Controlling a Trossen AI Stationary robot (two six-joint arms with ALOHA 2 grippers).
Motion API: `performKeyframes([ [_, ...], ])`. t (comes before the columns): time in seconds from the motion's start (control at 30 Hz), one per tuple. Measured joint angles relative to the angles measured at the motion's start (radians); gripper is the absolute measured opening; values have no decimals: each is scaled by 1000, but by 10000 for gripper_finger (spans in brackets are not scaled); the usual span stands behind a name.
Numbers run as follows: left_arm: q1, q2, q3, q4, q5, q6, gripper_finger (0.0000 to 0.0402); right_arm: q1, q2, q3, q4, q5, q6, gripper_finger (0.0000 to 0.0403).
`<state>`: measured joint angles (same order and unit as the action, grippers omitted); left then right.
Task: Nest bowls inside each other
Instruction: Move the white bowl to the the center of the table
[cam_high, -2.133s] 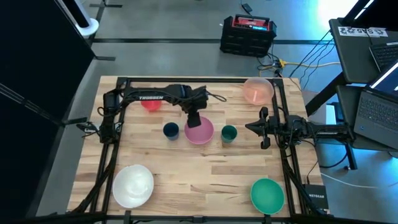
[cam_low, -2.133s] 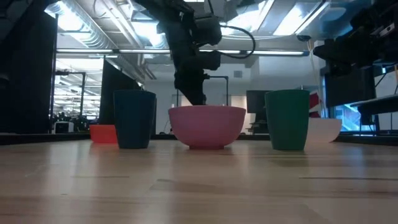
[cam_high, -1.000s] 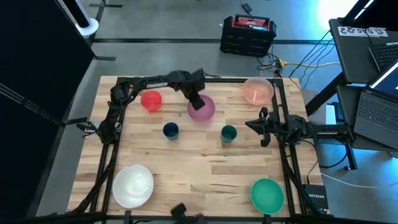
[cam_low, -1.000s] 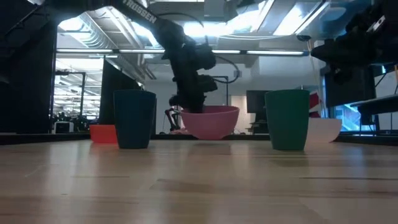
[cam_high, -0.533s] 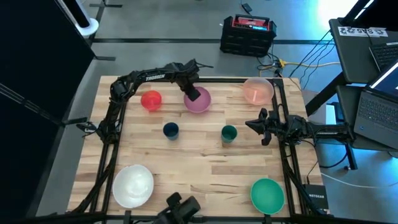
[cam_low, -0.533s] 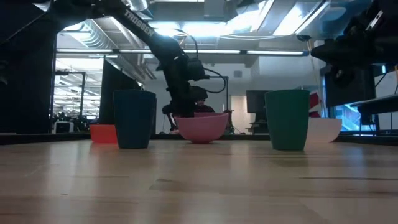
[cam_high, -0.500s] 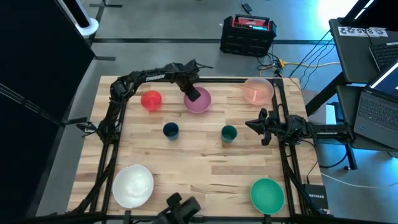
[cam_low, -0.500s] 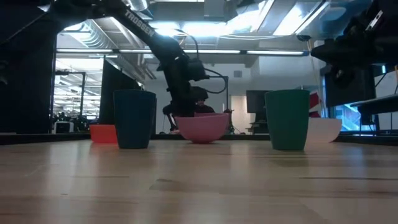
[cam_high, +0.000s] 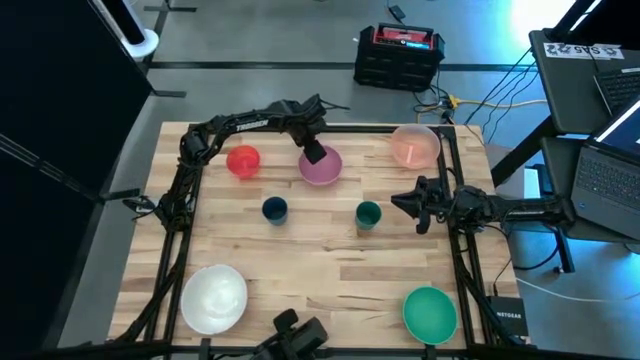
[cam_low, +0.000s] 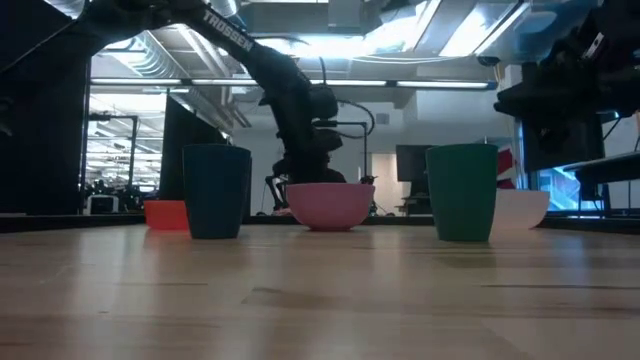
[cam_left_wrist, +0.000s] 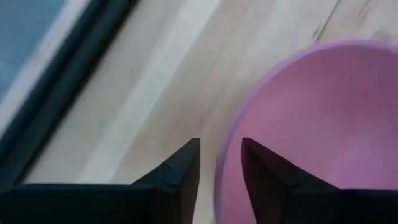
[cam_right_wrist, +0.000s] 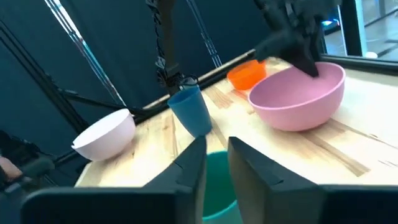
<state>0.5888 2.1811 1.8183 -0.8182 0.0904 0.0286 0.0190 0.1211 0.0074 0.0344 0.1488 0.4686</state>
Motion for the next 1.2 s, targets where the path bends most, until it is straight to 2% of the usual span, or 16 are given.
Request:
performKeyframes([
  [0.2,0,-8,158,-169,-22,32,117,0,9,40,11,33,-60,95],
  [0.37,-29,-56,293,-244,-40,57,117,-1,23,139,-63,119,-144,97],
  [0.5,-79,-143,341,-260,-43,58,117,-7,96,241,-178,171,-189,97],
  [0.9,-355,-486,343,-380,-210,-15,117,-320,804,810,-658,146,-337,97],
  [1.03,-429,-581,343,-518,-250,-103,117,-348,992,958,-642,58,-486,97],
  [1.2,-551,-626,320,-776,-253,-243,117,-347,1122,1082,-580,-38,-552,97],
])
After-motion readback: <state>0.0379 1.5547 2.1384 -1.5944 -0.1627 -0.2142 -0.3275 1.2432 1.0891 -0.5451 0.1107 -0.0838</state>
